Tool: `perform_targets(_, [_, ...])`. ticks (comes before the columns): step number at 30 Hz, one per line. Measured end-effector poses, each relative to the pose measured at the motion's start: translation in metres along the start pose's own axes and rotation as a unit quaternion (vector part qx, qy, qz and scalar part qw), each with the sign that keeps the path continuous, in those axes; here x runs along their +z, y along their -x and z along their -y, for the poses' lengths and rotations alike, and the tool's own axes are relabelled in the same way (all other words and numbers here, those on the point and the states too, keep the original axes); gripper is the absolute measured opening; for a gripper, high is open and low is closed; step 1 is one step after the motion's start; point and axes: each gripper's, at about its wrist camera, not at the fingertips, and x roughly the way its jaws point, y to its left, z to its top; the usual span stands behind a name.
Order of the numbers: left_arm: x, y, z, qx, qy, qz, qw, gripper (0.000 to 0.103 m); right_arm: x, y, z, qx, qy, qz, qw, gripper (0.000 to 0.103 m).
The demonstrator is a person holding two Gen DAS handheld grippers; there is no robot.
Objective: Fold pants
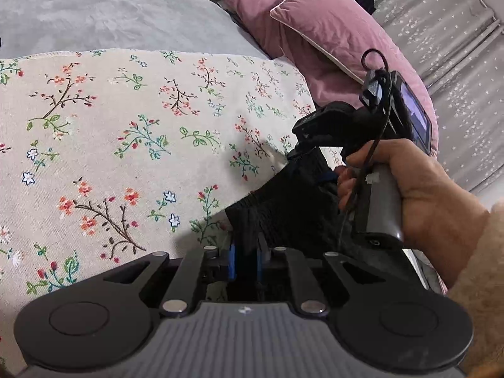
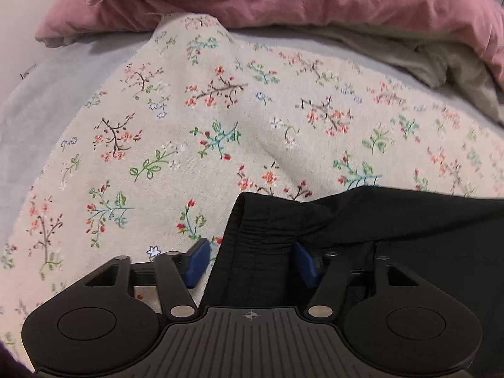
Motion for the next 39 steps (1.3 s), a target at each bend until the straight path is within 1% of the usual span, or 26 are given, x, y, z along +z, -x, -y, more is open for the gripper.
perform_targets(1, [0.000, 0.000, 0.000, 0.002, 0.000, 0.000, 1.0000, 0.033, 0.000, 0.001, 0.000, 0.002, 0.002, 0.004, 1.000, 0.045])
perform_targets(3, [-0.001, 0.001, 0.000, 0.003, 0.001, 0.002, 1.0000, 0.033, -0.001, 0.003, 0.002, 0.009, 0.000, 0.013, 1.000, 0.039])
perform_targets(5, [0.000, 0.004, -0.002, -0.004, 0.010, 0.011, 0.9999, 0.032, -0.001, 0.005, 0.001, 0.012, -0.004, 0.019, 1.000, 0.035])
perform_targets(8, [0.004, 0.011, -0.006, -0.012, 0.021, 0.029, 0.9993, 0.032, 0.000, 0.011, -0.001, 0.018, -0.005, 0.038, 0.999, 0.024])
perform_targets(10, [0.009, 0.016, -0.008, -0.013, 0.024, 0.045, 0.9986, 0.032, 0.006, 0.015, -0.003, 0.036, -0.009, 0.044, 0.998, 0.024])
perform_targets(12, [0.014, 0.020, -0.009, -0.010, 0.024, 0.064, 0.9976, 0.032, 0.013, 0.017, -0.008, 0.056, -0.014, 0.041, 0.997, 0.024])
perform_targets(16, [0.026, 0.034, -0.019, -0.002, 0.041, 0.119, 0.9920, 0.032, 0.025, 0.023, -0.033, 0.094, -0.001, 0.049, 0.994, 0.024])
perform_targets(18, [0.031, 0.038, -0.023, 0.013, 0.045, 0.140, 0.9890, 0.032, 0.029, 0.028, -0.046, 0.118, 0.004, 0.054, 0.992, 0.024])
perform_targets(20, [0.035, 0.037, -0.027, 0.041, 0.045, 0.149, 0.9869, 0.033, 0.033, 0.031, -0.059, 0.140, 0.014, 0.050, 0.989, 0.024])
perform_targets(21, [0.038, 0.034, -0.027, 0.051, 0.040, 0.142, 0.9878, 0.034, 0.035, 0.031, -0.065, 0.146, 0.022, 0.044, 0.988, 0.026])
perform_targets(22, [0.040, 0.031, -0.027, 0.059, 0.037, 0.130, 0.9891, 0.037, 0.035, 0.032, -0.070, 0.148, 0.029, 0.037, 0.988, 0.033])
perform_targets(23, [0.041, 0.029, -0.026, 0.071, 0.038, 0.121, 0.9894, 0.044, 0.036, 0.033, -0.074, 0.146, 0.033, 0.031, 0.988, 0.034])
perform_targets(24, [0.040, 0.029, -0.024, 0.079, 0.031, 0.114, 0.9899, 0.048, 0.034, 0.034, -0.074, 0.143, 0.037, 0.027, 0.989, 0.037])
perform_targets(25, [0.039, 0.029, -0.022, 0.087, 0.023, 0.109, 0.9900, 0.056, 0.033, 0.037, -0.074, 0.141, 0.043, 0.025, 0.989, 0.044])
perform_targets(26, [0.039, 0.028, -0.019, 0.096, 0.017, 0.106, 0.9897, 0.066, 0.032, 0.041, -0.072, 0.139, 0.049, 0.026, 0.989, 0.049])
perform_targets(27, [0.039, 0.027, -0.015, 0.104, 0.009, 0.097, 0.9898, 0.071, 0.031, 0.046, -0.068, 0.134, 0.053, 0.030, 0.989, 0.060])
perform_targets(28, [0.038, 0.026, -0.012, 0.108, 0.001, 0.088, 0.9902, 0.076, 0.029, 0.052, -0.062, 0.131, 0.054, 0.035, 0.989, 0.065])
perform_targets(31, [0.031, 0.027, -0.008, 0.115, -0.012, 0.060, 0.9914, 0.079, 0.025, 0.074, -0.036, 0.122, 0.046, 0.046, 0.990, 0.066])
perform_targets(32, [0.029, 0.028, -0.005, 0.116, -0.017, 0.054, 0.9916, 0.084, 0.023, 0.082, -0.025, 0.120, 0.042, 0.047, 0.991, 0.066])
perform_targets(33, [0.028, 0.030, -0.003, 0.116, -0.024, 0.048, 0.9918, 0.087, 0.021, 0.090, -0.015, 0.119, 0.037, 0.049, 0.991, 0.066])
perform_targets(35, [0.023, 0.036, 0.003, 0.117, -0.040, 0.044, 0.9914, 0.094, 0.015, 0.108, 0.008, 0.115, 0.027, 0.054, 0.992, 0.066])
perform_targets(36, [0.020, 0.039, 0.006, 0.118, -0.046, 0.042, 0.9911, 0.095, 0.011, 0.118, 0.021, 0.115, 0.022, 0.057, 0.991, 0.067])
perform_targets(38, [0.015, 0.045, 0.011, 0.120, -0.055, 0.041, 0.9904, 0.103, 0.001, 0.136, 0.044, 0.116, 0.011, 0.063, 0.991, 0.072])
perform_targets(39, [0.011, 0.050, 0.014, 0.120, -0.060, 0.041, 0.9901, 0.103, -0.005, 0.146, 0.058, 0.117, 0.005, 0.066, 0.991, 0.074])
